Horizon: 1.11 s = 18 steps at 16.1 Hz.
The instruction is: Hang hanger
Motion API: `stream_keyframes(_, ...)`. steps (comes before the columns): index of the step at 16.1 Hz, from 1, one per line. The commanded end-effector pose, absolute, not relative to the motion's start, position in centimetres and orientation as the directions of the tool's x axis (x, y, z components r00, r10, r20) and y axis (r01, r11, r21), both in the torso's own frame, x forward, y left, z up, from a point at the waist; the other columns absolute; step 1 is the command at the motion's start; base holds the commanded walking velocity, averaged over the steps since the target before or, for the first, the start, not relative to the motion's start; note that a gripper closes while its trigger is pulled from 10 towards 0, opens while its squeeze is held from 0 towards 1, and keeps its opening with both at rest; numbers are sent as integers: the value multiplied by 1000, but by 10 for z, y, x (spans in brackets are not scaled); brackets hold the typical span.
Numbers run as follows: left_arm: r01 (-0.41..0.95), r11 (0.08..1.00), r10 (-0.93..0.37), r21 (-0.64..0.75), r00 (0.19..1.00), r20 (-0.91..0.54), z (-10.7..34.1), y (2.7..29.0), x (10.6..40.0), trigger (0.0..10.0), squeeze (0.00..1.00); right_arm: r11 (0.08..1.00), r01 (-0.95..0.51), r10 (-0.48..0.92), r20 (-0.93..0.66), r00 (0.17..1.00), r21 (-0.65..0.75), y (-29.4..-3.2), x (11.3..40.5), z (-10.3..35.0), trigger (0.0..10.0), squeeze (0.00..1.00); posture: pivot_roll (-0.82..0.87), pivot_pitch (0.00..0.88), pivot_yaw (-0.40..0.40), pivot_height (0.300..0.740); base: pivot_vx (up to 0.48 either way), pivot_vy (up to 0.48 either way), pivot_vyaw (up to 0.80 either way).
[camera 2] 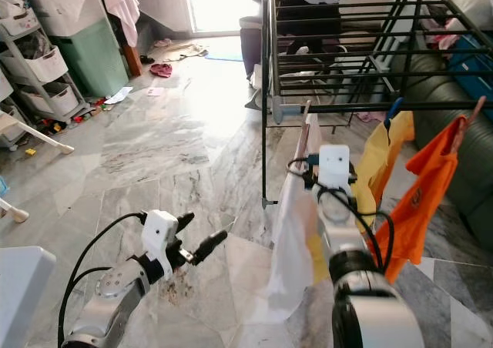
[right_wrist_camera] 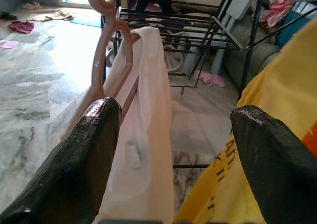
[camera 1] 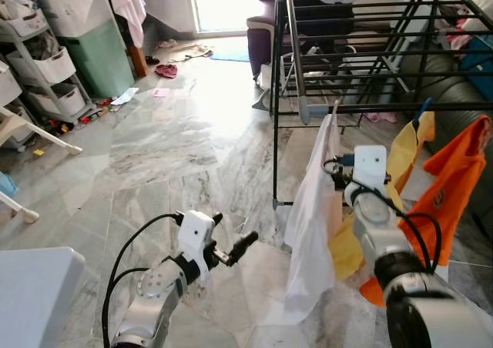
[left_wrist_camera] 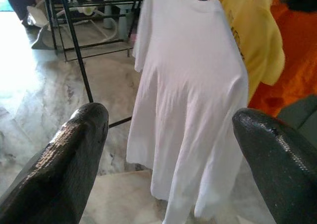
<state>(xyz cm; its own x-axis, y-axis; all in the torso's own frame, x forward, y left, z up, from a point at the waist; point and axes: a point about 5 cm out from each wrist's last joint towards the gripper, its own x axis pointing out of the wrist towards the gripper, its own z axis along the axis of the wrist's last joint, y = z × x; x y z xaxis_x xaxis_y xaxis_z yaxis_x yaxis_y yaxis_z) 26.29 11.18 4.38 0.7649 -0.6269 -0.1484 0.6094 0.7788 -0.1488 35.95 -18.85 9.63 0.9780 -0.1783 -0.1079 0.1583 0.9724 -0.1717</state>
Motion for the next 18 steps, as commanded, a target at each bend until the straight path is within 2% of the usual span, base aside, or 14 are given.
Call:
stream_keyframes(1, 566, 810, -585, -153, 796, -154, 43, 118, 267, 10000, 0, 972, 155, -167, -54, 984, -178, -182, 358, 101, 10000, 1000, -126, 0, 82, 740, 0, 0, 0)
stream_keyframes(4, 335, 942, -334, -30, 925, -180, 40, 137, 279, 10000, 0, 965, 146, -154, -22, 988, -217, -187, 335, 88, 10000, 1000, -134, 0, 78, 740, 0, 0, 0)
stream_keyframes(6, 227, 974, -219, 26, 960, -172, 39, 147, 278, 10000, 0, 963, 125, -134, -20, 991, -240, -185, 314, 75, 10000, 1000, -139, 0, 75, 740, 0, 0, 0)
stream_keyframes(7, 152, 988, -147, 10, 970, -191, 34, 158, 274, 10000, 0, 973, 102, -107, -15, 994, -208, -183, 301, 70, 10000, 1000, -139, 0, 73, 740, 0, 0, 0)
stream_keyframes(9, 101, 995, -94, 19, 970, -226, 23, 166, 266, 10000, 0, 976, 102, -107, -18, 994, -191, -183, 286, 65, 10000, 1000, -142, 0, 76, 740, 0, 0, 0)
stream_keyframes(16, -50, 998, 60, 50, 973, -224, 21, 190, 256, 10000, 0, 977, 100, -112, -49, 993, -190, -191, 268, 60, 10000, 957, -130, 0, 76, 740, 0, 0, 0)
stream_keyframes(17, -83, 995, 92, 48, 968, -233, 19, 194, 252, 10000, 0, 973, 93, -107, -59, 992, -209, -194, 265, 58, 10000, 902, -120, 0, 68, 740, 0, 0, 0)
stream_keyframes(18, -94, 995, 102, 46, 966, -236, 18, 195, 250, 10000, 0, 973, 90, -106, -63, 992, -214, -194, 264, 58, 10000, 902, -119, 0, 66, 740, 0, 0, 0)
